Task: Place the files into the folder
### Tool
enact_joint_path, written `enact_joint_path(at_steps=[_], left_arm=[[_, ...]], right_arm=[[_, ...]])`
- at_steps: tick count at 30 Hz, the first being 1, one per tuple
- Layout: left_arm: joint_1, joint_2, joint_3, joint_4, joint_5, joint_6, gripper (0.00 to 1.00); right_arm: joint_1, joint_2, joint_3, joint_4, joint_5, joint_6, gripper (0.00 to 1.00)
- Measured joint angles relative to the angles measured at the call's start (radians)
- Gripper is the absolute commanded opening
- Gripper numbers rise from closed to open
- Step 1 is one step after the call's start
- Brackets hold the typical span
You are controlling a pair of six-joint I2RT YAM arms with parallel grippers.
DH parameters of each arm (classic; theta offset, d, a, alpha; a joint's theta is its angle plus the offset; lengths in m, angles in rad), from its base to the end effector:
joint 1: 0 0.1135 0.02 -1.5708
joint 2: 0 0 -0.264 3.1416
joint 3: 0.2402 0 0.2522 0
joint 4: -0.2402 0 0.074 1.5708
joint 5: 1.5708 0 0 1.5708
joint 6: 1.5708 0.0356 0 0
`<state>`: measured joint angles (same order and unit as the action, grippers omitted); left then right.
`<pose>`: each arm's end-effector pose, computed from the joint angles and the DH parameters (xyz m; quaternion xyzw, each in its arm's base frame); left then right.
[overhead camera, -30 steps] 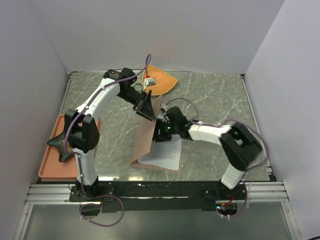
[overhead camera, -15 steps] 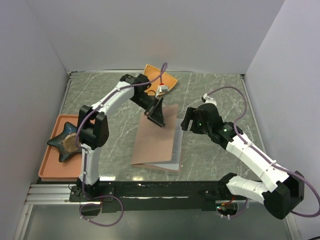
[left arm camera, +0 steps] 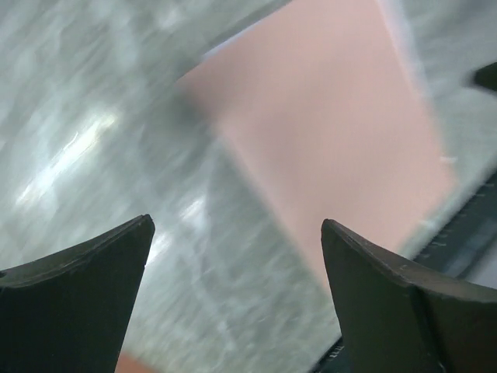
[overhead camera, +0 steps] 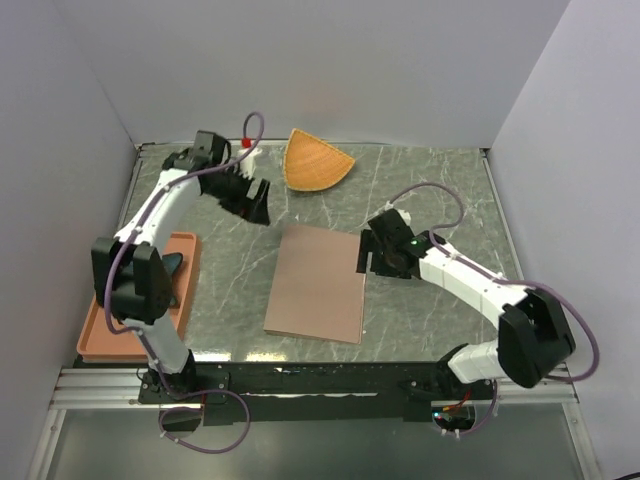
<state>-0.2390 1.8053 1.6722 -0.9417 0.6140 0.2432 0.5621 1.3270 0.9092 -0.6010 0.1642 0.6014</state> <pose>0.3655 -0.1102 0.3066 0.2927 0.8796 -0.2925 0.2346 0.2246 0.1346 0.2322 0.0412 0.9583 0.0833 0.2703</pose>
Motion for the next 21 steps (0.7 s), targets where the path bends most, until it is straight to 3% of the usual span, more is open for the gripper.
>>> enact_joint_path(at_steps=[3,10,16,21], left_arm=[[0.040,-0.080,-0.188,0.090,-0.108,0.022,0.96],[-0.006,-0.073,-0.533,0.240,-0.256,0.043,0.96],[-0.021,-0.074,-0.602,0.361,-0.318,0.050,0.96],[-0.107,-0.074,-0.620,0.441,-0.355,0.050,0.96]], right_arm=[[0.000,0.069,-0.001,0.041,-0.024,0.007,0.89],[0.000,0.214,0.004,0.117,-0.064,0.019,0.89],[0.000,0.287,0.033,0.150,-0.098,0.030,0.89],[0.000,0.346,0.071,0.180,-0.121,0.034,0.88]])
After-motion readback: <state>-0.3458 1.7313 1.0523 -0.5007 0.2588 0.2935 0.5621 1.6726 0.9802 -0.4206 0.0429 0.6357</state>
